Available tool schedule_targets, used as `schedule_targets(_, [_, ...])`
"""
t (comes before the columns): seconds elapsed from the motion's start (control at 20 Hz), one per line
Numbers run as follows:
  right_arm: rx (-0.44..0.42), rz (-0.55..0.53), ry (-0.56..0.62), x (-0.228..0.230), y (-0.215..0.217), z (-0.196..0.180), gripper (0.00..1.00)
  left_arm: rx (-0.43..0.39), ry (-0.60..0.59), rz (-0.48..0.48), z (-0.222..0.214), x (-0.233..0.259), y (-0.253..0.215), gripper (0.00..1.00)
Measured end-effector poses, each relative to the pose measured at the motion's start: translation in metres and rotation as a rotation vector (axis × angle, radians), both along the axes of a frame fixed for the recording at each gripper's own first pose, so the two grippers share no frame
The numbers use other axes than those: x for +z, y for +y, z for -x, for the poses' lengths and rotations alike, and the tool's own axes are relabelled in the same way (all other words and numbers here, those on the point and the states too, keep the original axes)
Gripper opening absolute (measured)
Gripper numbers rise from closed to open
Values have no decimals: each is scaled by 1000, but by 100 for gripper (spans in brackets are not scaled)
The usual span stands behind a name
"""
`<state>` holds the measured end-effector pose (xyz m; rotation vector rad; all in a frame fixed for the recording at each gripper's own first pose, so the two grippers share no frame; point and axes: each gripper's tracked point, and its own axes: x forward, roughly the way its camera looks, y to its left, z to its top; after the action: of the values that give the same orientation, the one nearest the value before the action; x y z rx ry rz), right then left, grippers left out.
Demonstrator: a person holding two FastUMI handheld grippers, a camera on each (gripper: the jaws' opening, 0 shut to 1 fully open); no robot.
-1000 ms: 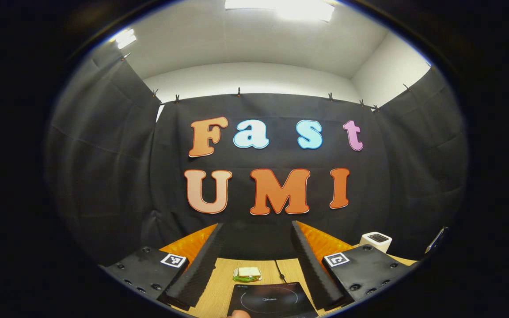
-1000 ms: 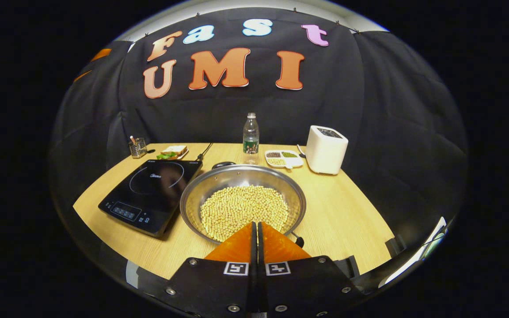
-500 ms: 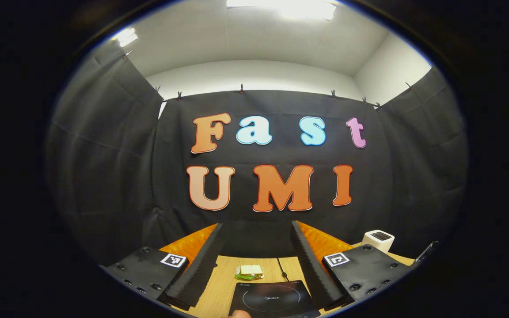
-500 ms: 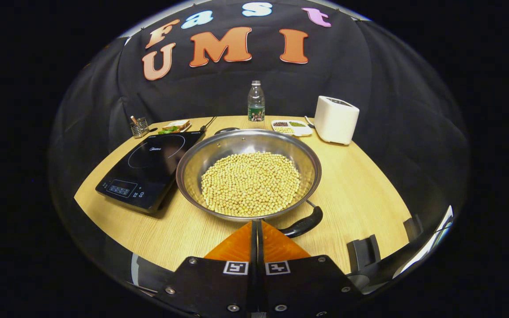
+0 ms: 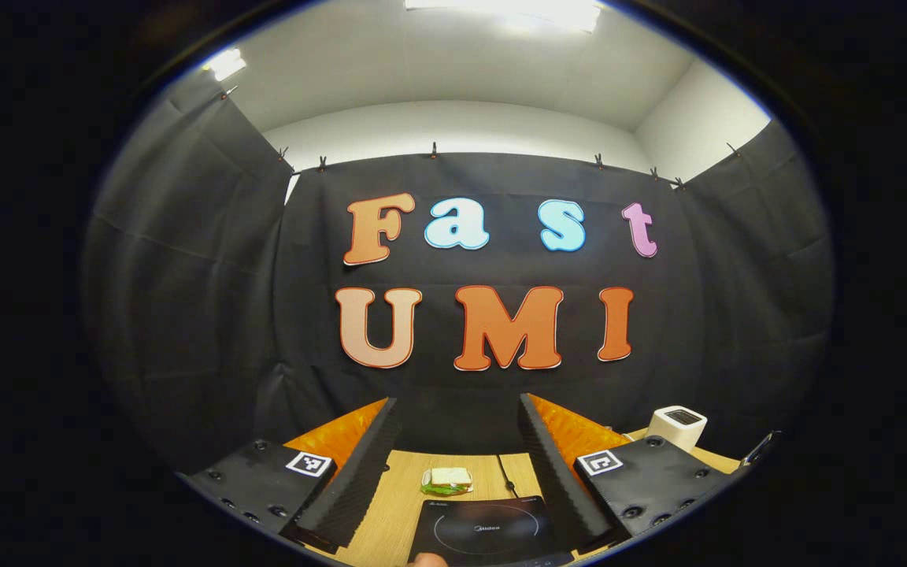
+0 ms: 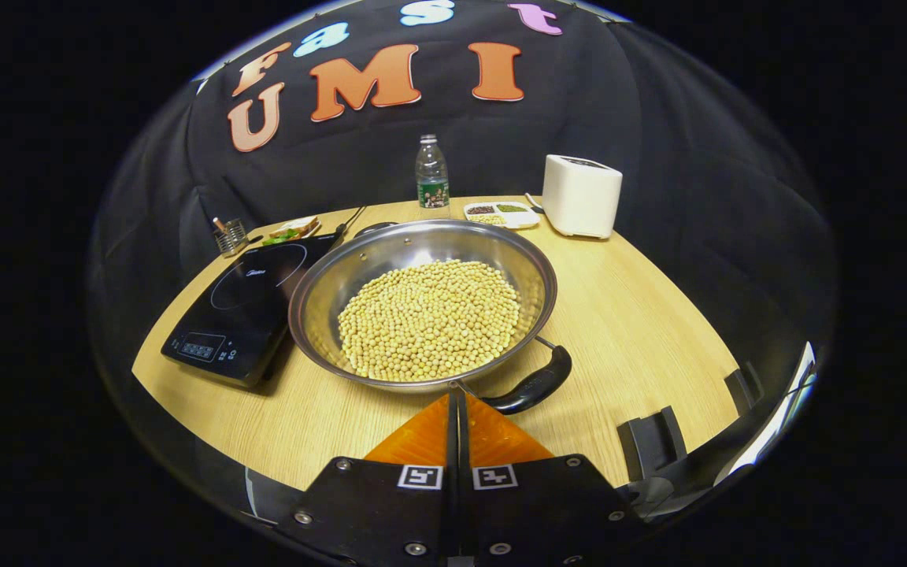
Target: First push the handle of the pot to place it horizontally, then grasp the pot with both hands and set it on the induction cooktop.
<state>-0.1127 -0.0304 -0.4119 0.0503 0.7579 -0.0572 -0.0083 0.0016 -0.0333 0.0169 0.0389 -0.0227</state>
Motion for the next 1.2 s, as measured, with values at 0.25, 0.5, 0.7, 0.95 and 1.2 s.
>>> schedule_targets(0.25, [-53, -16, -5, 4, -15, -9, 0, 5, -8, -6, 1, 3, 1, 96])
schedule_targets(0.5, [-102, -28, -9, 6, -32, -15, 0, 6, -12, -20, 0, 3, 0, 98])
schedule_targets(0.7, [-134, -37, -10, 9, -41, -23, 0, 13, -6, -7, -1, 0, 2, 98])
schedule_targets(0.95, [-168, -48, -12, 12, -53, -33, 0, 28, -1, -6, -4, -2, 8, 98])
schedule_targets(1.2, [-197, -52, -12, 16, -64, -43, 0, 32, 2, -5, -6, -1, 11, 97])
